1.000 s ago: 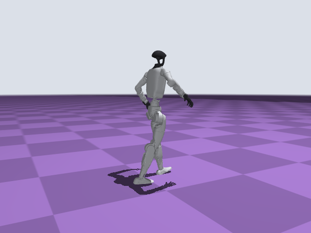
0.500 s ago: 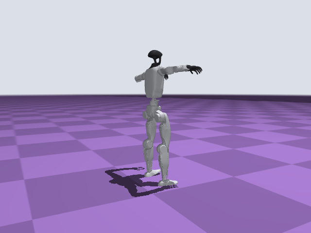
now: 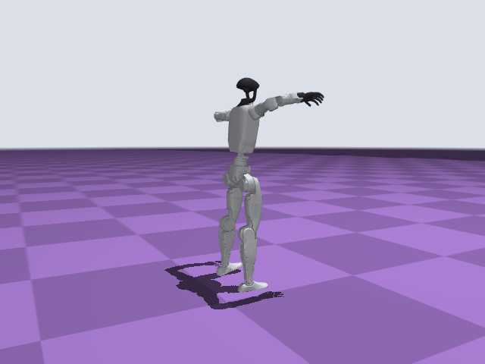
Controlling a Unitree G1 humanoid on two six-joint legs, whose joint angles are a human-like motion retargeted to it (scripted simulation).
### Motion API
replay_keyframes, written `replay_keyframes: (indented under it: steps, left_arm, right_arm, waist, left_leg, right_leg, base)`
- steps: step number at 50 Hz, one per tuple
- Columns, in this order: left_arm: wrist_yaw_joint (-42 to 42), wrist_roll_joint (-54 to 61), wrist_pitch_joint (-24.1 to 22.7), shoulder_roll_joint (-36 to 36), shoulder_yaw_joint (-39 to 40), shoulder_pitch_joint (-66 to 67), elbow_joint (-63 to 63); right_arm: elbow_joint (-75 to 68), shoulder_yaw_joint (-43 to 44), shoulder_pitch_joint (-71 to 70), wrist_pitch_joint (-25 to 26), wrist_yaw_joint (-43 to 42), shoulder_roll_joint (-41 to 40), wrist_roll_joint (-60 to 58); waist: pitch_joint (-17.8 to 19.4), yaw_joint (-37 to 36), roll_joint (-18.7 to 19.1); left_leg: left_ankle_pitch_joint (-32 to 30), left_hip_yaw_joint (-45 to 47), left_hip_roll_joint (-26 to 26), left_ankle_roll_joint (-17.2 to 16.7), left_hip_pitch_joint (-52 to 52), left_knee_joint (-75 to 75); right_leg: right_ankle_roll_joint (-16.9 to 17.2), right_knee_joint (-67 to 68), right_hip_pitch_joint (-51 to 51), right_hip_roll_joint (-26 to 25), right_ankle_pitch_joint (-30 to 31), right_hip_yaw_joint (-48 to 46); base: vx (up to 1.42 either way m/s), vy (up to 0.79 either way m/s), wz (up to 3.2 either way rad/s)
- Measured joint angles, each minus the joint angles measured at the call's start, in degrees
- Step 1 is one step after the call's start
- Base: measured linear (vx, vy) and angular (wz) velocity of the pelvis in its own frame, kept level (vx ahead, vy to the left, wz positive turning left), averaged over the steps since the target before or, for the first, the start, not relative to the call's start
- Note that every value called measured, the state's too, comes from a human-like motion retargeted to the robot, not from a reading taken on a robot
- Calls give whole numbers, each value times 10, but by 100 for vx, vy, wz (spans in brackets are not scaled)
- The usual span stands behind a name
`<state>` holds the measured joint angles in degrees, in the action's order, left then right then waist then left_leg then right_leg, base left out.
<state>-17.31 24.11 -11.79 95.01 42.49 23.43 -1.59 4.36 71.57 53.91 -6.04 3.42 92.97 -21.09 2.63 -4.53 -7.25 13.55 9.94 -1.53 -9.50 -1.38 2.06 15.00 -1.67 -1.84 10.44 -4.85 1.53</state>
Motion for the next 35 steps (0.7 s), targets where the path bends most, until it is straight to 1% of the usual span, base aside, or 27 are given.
replay_keyframes:
  steps: [8, 16, 35]
  left_arm:
    - [-34, 25, 18, 11, 13, 18, -6]
    - [-48, 61, 27, 16, 24, 21, -2]
    - [-62, 64, 36, 13, 19, 20, 2]
  right_arm:
    - [3, 21, 21, -4, 23, 3, 39]
    - [-2, 37, 33, -3, 38, 2, 76]
    - [-23, 53, 48, -5, 46, 16, 98]
  waist:
    - [-2, 7, 5]
    - [0, 9, 4]
    - [0, 13, 4]
  left_leg:
    - [-4, -12, -12, 4, -3, -2]
    - [-4, -15, -17, 4, -3, -5]
    - [-1, -10, -24, 7, 4, -6]
  right_leg:
    - [0, -4, 7, -12, -9, -14]
    - [0, -7, 12, -17, -17, -16]
    - [0, -9, 18, -24, -21, -13]
  base:
    - [4, -11, 13]
    - [2, -7, 4]
    - [0, -1, 0]
